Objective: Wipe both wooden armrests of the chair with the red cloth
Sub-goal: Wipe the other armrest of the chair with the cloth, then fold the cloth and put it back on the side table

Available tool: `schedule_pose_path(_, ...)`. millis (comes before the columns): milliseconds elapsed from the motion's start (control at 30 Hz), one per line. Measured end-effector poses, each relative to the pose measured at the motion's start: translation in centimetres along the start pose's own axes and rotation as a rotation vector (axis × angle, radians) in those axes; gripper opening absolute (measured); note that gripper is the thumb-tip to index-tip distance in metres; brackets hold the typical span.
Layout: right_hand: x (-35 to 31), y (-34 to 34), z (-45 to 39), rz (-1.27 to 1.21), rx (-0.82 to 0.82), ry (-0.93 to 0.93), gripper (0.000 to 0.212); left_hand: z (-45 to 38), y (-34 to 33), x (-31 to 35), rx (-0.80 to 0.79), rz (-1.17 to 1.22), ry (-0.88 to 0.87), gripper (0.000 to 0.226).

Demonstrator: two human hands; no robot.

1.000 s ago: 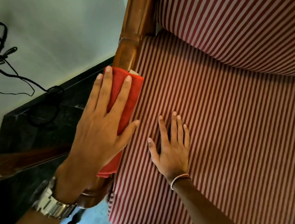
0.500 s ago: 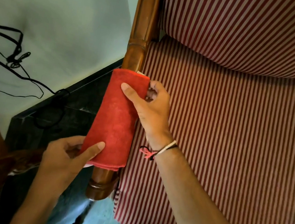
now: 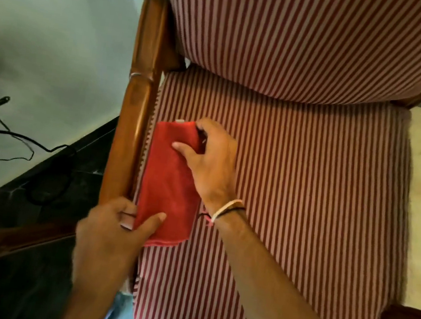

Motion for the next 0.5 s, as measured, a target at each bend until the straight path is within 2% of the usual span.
schedule_pose_path(67, 2.2, 4.3, -0.5, 0.017, 0.067, 0.011, 0.029, 2.0, -2.3, 2.2, -0.035, 0.051, -0.015, 0.032)
schedule_pose_path(200, 6.3, 13.7, -1.2, -0.099, 0.166, -0.101, 0.03, 6.7, -6.8, 6.8, -0.103, 0.111, -0.039, 0.036)
schedule_pose_path(367, 8.6, 23.9, -2.0, -0.152, 0.268, -0.137, 0.03, 12.6, -11.9, 12.6, -0.181, 0.269, -0.076, 0.043)
schedule_pose_path(500, 9.6, 31.0, -2.4, -0.117, 0.326, -0.116, 0.03, 17.1, -15.6, 16.3, -0.258, 0.321, -0.044, 0.059)
Point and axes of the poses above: each hand's wrist, its own z-axis away from the middle knuckle, its own y-axis out of the back of the hand, x = y × z, the point moved 6 cm from there along -z, towards the middle knuckle, and after that the axes turned 12 degrees about x, right-handed, at the moved point
